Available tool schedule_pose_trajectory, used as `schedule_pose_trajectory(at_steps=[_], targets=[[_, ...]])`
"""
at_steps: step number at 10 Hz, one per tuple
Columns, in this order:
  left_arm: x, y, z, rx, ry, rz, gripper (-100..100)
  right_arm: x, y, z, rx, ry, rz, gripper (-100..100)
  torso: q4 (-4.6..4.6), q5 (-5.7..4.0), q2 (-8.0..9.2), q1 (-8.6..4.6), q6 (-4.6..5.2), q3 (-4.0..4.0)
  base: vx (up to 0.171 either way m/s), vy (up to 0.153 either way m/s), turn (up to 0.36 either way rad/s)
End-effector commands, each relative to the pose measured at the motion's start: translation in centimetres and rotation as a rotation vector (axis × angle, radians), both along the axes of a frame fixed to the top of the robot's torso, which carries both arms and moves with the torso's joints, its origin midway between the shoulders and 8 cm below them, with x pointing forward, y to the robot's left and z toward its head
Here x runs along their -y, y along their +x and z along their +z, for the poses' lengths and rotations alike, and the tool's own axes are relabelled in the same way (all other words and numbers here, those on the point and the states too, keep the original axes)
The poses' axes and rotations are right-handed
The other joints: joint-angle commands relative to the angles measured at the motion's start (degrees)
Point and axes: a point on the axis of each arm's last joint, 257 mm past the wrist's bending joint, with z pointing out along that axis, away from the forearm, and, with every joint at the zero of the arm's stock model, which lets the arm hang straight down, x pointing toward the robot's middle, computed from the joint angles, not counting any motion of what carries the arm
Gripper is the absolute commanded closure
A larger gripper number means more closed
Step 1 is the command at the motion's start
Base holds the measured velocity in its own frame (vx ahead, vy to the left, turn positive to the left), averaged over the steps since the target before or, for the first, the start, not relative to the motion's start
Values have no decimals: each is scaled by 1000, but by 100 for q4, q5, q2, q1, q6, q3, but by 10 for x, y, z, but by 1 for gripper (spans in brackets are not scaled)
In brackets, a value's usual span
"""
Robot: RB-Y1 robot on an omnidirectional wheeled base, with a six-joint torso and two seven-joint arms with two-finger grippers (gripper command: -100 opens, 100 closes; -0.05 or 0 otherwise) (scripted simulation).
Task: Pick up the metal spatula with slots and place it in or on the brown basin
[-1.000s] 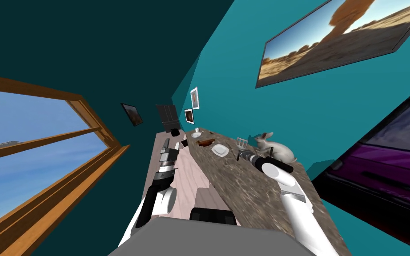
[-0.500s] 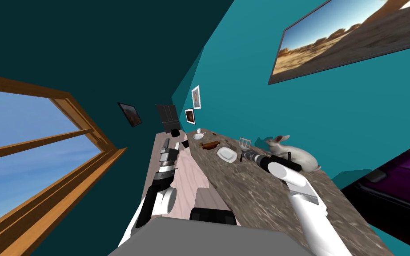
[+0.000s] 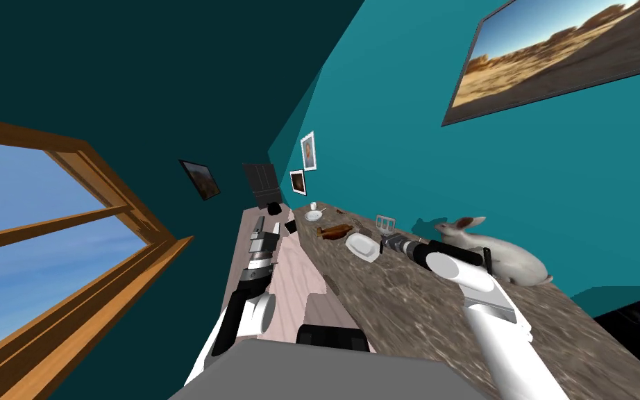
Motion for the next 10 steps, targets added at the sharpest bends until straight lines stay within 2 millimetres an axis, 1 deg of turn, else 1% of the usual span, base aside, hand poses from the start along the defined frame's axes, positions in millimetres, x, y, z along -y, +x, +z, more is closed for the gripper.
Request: schedule_pose_trajectory(at_steps=[1, 3, 4, 6, 7, 8, 10], targets=[[0, 0, 0, 0, 0, 0, 0, 4, -5, 4, -14, -17, 6, 100, 0, 0, 0, 0, 0, 0, 140, 152, 17], [0, 0, 0, 0, 0, 0, 0, 4, -7, 10, -18, -17, 8, 100, -1, 3, -8, 8, -2, -4, 157, 151, 8], [0, 0, 0, 0, 0, 0, 0, 1, -6, 15, -14, -5, 8, 100, 0, 4, -10, 9, -4, -5, 131, 146, 31], [0, 0, 0, 0, 0, 0, 0, -9, -2, 28, 6, 29, 8, 100, 4, 5, 4, 15, -7, 4, 98, 142, 37], [0, 0, 0, 0, 0, 0, 0, -14, 0, 33, 15, 44, 8, 100, 6, 5, 13, 12, -5, 9, 64, 106, 27], [0, 0, 0, 0, 0, 0, 0, -24, 6, 45, 37, 78, 9, 100, 8, 3, 25, 1, -2, 15, 59, 102, 44], [0, 0, 0, 0, 0, 0, 0, -36, 11, 58, 61, 117, 11, 100, 12, 2, 33, -4, -2, 21, 56, 86, 38]])
